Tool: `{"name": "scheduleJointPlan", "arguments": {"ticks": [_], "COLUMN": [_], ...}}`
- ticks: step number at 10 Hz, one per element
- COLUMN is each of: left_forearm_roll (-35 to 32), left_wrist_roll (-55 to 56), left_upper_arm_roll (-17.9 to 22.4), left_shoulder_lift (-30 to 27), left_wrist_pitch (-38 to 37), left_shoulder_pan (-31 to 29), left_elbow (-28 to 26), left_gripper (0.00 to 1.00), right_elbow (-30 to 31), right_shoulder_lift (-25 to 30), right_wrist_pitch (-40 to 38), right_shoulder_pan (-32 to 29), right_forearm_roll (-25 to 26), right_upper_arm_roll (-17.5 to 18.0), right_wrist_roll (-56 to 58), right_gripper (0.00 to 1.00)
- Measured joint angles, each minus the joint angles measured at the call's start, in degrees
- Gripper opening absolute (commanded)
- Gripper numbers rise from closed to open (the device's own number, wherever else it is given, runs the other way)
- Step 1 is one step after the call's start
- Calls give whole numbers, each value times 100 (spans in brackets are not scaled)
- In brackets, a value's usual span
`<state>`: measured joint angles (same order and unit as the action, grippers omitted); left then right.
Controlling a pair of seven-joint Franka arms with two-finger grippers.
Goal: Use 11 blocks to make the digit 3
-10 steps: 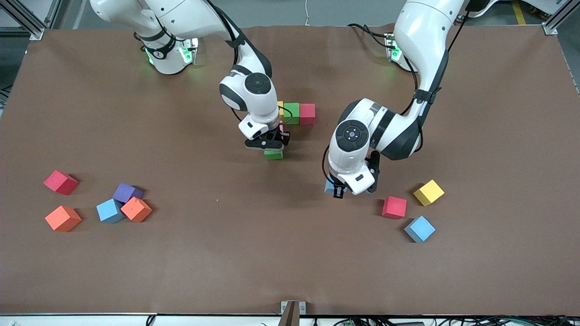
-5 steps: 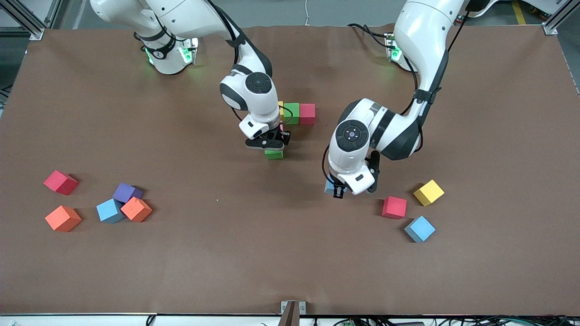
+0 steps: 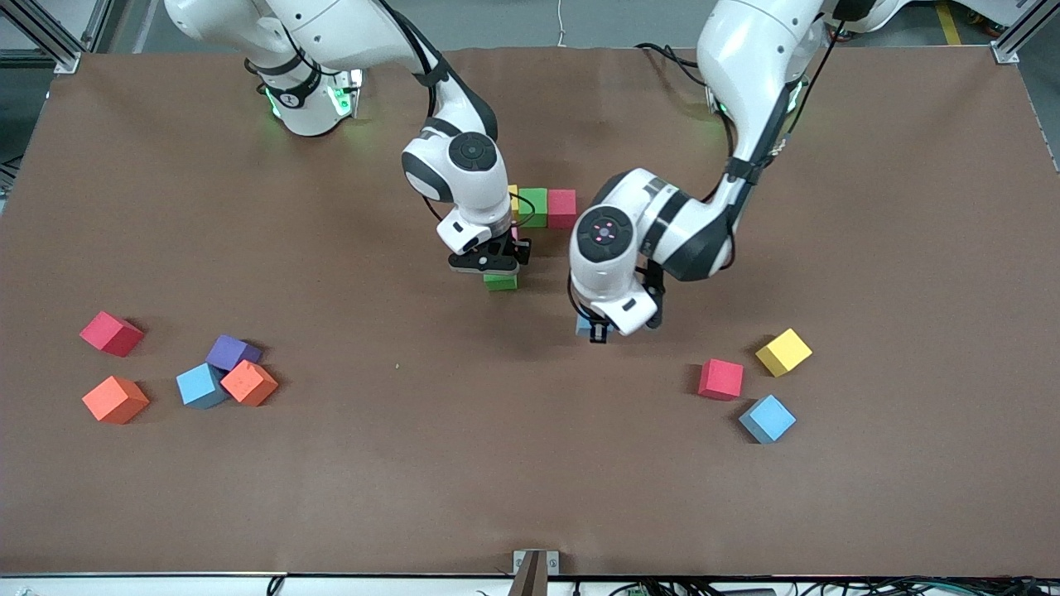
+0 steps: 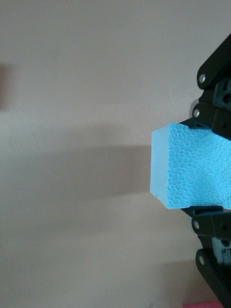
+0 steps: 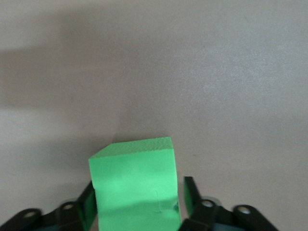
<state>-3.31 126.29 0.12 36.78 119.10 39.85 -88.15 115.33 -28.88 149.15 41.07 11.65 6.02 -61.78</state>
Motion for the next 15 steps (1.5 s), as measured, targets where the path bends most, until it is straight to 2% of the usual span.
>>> {"name": "scheduleJointPlan", "arguments": {"ticks": [4,9,12,15], "left_forearm_roll": [0,0,0,-20], "left_wrist_roll": [590,1007,1132,1586], "left_upper_arm_roll": [-1,-2,-5,7], "left_shoulder_lift": [19,58,100,328], "left_wrist_pitch": [-81,-83,-81,17], "left_shoulder_pan": [199,468,594,1002], "left_elbow": [-119,-142,-147,-142], "left_gripper": [15,15,15,15], "right_elbow": [-17,-29,-27,-4], "right_shoulder_lift": [78,845,1273,1292], "right_wrist_pitch": [0,-573,-1119,-1295], "right_shoulder_pan": [-1,-468,-1386,-2710], "right_forearm_roll": [-7,-374,-820,-836], "right_upper_arm_roll": [-13,-27,-68,-144], "right_wrist_roll": [-25,103,1368,3140], "right_gripper": [100,100,100,100]}}
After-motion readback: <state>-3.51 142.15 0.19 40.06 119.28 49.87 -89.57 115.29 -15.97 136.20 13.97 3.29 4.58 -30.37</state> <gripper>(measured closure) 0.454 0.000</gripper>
